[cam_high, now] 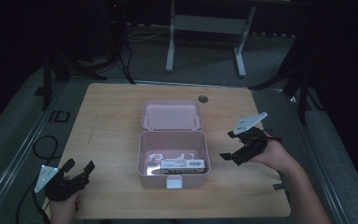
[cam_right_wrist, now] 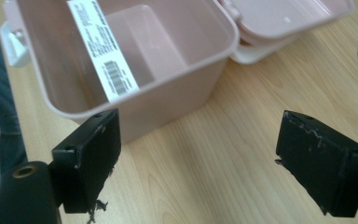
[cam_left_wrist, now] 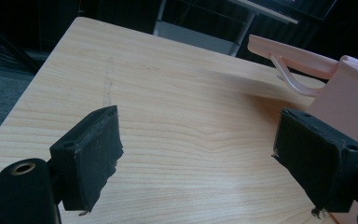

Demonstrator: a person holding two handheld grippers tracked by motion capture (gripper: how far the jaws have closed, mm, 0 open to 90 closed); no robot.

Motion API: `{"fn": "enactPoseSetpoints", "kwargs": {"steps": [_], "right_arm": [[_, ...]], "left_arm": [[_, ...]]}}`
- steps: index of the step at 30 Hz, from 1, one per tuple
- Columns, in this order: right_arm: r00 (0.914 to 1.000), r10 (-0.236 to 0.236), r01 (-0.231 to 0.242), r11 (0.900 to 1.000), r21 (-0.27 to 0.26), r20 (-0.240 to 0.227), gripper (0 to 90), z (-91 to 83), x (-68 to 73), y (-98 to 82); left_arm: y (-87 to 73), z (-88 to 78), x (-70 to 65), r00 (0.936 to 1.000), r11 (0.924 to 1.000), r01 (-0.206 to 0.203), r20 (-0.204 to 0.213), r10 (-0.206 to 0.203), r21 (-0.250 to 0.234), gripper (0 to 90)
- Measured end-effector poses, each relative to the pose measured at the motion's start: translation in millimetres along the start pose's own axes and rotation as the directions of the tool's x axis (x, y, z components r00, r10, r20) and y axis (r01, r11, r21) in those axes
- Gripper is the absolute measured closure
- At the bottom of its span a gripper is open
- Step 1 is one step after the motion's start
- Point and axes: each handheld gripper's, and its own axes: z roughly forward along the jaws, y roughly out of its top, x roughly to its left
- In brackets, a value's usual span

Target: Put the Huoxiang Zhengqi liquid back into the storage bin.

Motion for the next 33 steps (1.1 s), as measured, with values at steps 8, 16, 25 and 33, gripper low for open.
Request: {"fn": "enactPoseSetpoints", "kwargs": {"steps": [8,16,25,33], "right_arm": [[0.9883,0.134,-0.132,0.991,-0.033,0.073,13.8,-6.6,-7.4,-41.9],[0.95,0.265,-0.258,0.964,-0.06,0.165,13.8,-13.2,-8.1,-79.6],[0.8697,0.423,-0.406,0.906,-0.121,0.254,13.8,-1.9,-0.3,-119.0],[0.7587,0.551,-0.512,0.834,-0.205,0.347,13.8,19.0,13.3,-149.9]], "left_arm": [[0.0,1.5,-0.6,1.0,1.0,0.001,0.004,-0.001,0.0,15.2],[0.1,3.3,-2.2,1.0,1.0,-0.002,0.009,0.002,0.005,15.2],[0.0,3.5,-2.5,0.9999,1.0,-0.003,0.013,0.003,0.009,15.2],[0.1,3.6,-2.4,0.9999,1.0,-0.002,0.014,0.002,0.009,15.2]]}}
